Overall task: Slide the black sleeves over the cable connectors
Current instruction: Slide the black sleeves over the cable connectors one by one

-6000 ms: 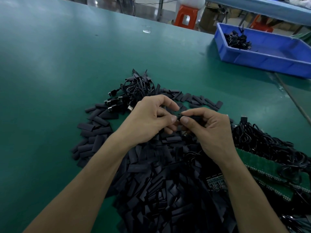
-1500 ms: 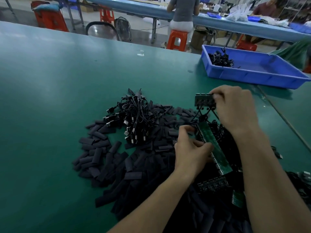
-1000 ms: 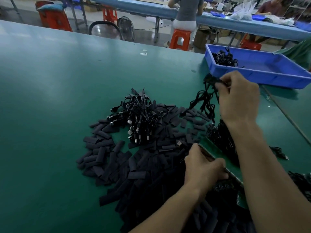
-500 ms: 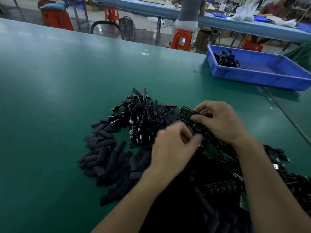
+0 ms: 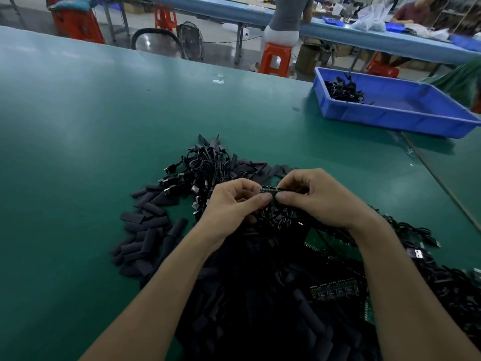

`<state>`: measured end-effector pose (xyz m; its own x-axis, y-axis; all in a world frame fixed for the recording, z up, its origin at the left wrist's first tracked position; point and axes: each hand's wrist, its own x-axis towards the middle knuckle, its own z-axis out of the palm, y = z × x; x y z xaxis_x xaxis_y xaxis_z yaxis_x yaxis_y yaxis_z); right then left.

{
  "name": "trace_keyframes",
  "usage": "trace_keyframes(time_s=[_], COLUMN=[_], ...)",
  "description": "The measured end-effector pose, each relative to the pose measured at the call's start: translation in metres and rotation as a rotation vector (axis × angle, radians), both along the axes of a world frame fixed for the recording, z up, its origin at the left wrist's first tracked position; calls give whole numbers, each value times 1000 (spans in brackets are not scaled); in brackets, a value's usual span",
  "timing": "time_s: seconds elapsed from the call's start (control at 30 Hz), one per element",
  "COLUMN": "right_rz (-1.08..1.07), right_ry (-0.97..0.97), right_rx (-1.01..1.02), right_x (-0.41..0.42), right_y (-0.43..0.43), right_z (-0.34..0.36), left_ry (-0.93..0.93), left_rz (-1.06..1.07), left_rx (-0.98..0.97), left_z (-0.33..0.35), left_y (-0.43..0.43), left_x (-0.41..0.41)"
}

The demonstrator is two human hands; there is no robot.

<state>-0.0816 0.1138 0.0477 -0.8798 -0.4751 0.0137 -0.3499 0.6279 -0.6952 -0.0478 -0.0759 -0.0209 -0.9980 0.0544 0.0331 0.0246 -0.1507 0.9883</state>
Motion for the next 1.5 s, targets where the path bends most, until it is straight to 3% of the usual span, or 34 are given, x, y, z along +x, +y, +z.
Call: trace_keyframes(time_s=[0.17,0.23,0.4,0.67,0.8,0.87,0.97,1.07,1.2,1.3,1.37,1.5], right_rz=[-14,-6,47,128,192,137,-143,-461,-413,-439,-514,-591], right_ry=[225,254,41,-107,-251,-218,30,411,669,679,658,564], right_rx=[187,134,-69,-170,-288,-330,-374,-261,12,-16,-111,-304], right_x=[4,8,14,7,5,4,3,9,26,31,30,29], right_y=[-11,-19,-29,-19,-15,-13,-14,-26,-53,-57,-53,-45], right_z=[19,22,9,4,3,0,-4,-5,-10,-16,-15,-10], left_ry=[127,130,139,90,47,45,120,258,600,799,770,456], left_rz=[-35,-54,-73,-190,-301,-306,-182,27,280,367,444,610], left_rx=[-7,26,53,144,248,355,502,403,35,-28,86,457], left_z=[10,12,6,5,9,12,20,31,49,61,63,56], left_y=[-7,-13,-20,-20,-16,-19,-33,-41,-39,-40,-41,-40], left_x=[-3,-3,-1,4,5,4,0,-1,-1,1,3,-3])
